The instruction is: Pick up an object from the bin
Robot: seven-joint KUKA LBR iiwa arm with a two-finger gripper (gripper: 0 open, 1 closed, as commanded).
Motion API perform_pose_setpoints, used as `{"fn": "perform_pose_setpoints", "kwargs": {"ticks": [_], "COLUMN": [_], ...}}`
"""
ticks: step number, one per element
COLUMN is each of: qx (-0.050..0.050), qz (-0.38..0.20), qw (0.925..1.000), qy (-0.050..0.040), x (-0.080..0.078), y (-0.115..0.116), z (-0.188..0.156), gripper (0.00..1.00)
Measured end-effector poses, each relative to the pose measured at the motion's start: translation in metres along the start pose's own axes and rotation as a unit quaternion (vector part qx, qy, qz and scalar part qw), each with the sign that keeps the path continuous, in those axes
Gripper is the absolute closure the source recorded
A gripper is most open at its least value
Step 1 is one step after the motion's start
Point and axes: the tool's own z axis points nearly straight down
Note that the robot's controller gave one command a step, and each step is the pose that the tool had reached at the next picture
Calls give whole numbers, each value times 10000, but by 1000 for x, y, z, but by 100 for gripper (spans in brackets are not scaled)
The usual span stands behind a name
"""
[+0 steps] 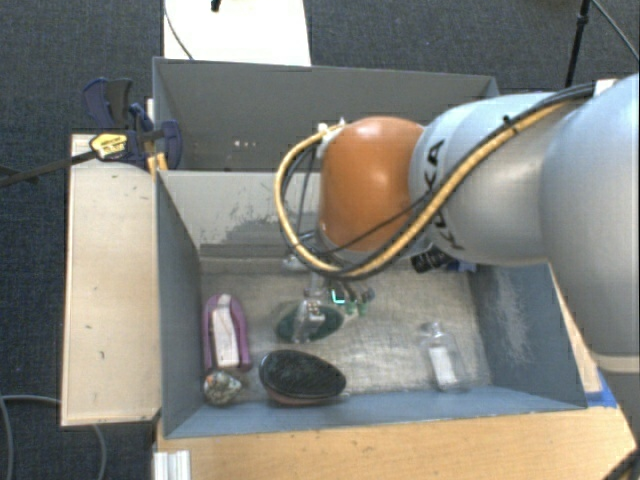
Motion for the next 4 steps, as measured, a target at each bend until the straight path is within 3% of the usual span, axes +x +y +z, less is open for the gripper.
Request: {"fn": "perform_pose_setpoints", "kwargs": {"ticks": [1,2,3,4], "qx": [-1,3,0,2], "qz": [-1278,-1468,-1029,-1452], "qw": [9918,9892,9947,9894], "qy": [-31,-28,-22,-8], "x": [-4,-14,-24,-25], "y": [-39,-38,-50,-36], "z": [74,44,37,75], "gripper": [0,0,0,0]}}
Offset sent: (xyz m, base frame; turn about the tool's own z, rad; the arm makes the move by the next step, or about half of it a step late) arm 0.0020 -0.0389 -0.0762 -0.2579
